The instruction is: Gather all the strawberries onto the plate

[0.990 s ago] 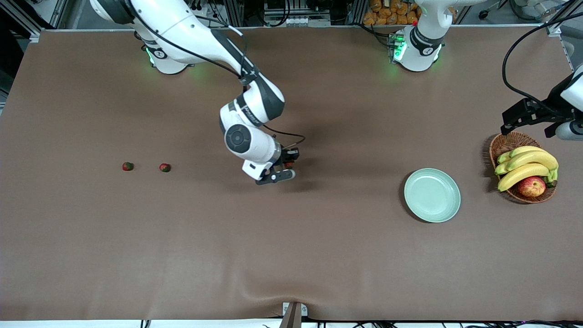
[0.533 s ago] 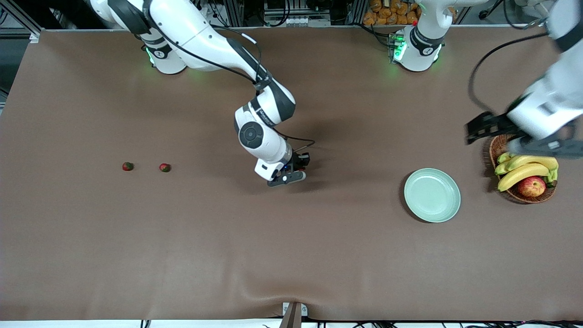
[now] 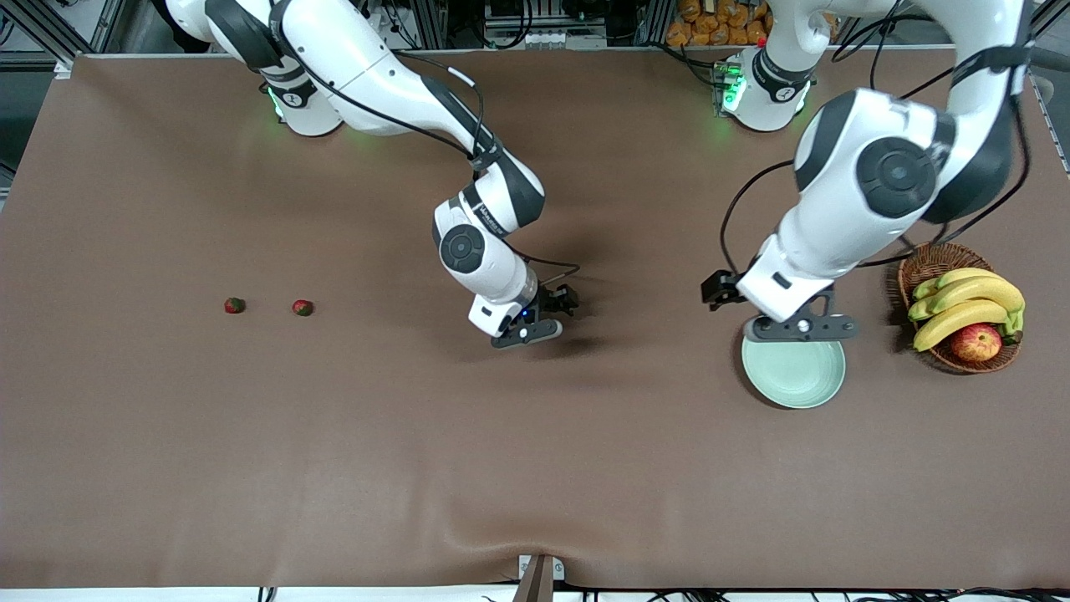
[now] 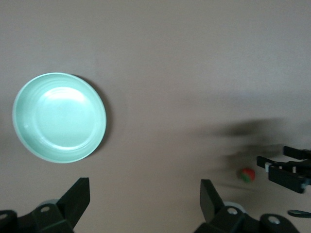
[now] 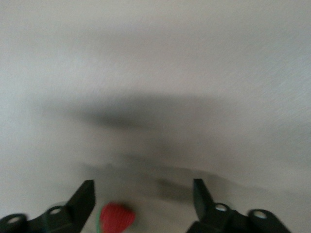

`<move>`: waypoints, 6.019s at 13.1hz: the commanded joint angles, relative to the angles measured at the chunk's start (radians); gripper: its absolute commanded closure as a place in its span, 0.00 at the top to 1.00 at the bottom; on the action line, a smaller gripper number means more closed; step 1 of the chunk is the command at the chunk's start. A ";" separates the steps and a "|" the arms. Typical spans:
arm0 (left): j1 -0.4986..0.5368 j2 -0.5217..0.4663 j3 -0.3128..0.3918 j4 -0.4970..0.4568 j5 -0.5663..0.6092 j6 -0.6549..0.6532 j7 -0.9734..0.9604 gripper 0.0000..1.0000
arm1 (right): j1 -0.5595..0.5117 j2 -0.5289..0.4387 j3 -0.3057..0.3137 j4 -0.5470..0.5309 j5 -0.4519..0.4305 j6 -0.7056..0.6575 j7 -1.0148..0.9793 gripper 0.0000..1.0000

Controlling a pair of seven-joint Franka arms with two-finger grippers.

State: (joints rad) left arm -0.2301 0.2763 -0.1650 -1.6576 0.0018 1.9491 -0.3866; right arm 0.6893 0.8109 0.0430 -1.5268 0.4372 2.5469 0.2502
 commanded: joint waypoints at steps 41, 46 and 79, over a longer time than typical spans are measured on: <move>0.121 0.242 0.005 -0.071 0.058 0.103 -0.353 0.00 | -0.682 -0.231 0.005 -0.375 -0.469 -0.528 -0.109 0.39; 0.236 0.319 0.007 -0.071 0.069 0.122 -0.085 0.00 | -0.659 -0.240 0.008 -0.345 -0.456 -0.533 -0.094 0.00; -0.120 0.391 -0.113 0.004 0.057 0.333 -0.629 1.00 | -0.390 -0.169 0.005 -0.062 0.081 -0.410 0.191 1.00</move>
State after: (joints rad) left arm -0.3321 0.6330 -0.2821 -1.6761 0.0543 2.2298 -0.9841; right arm 0.3791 0.7219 0.0249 -1.4937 0.5463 2.1738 0.5332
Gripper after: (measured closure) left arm 0.000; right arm 0.000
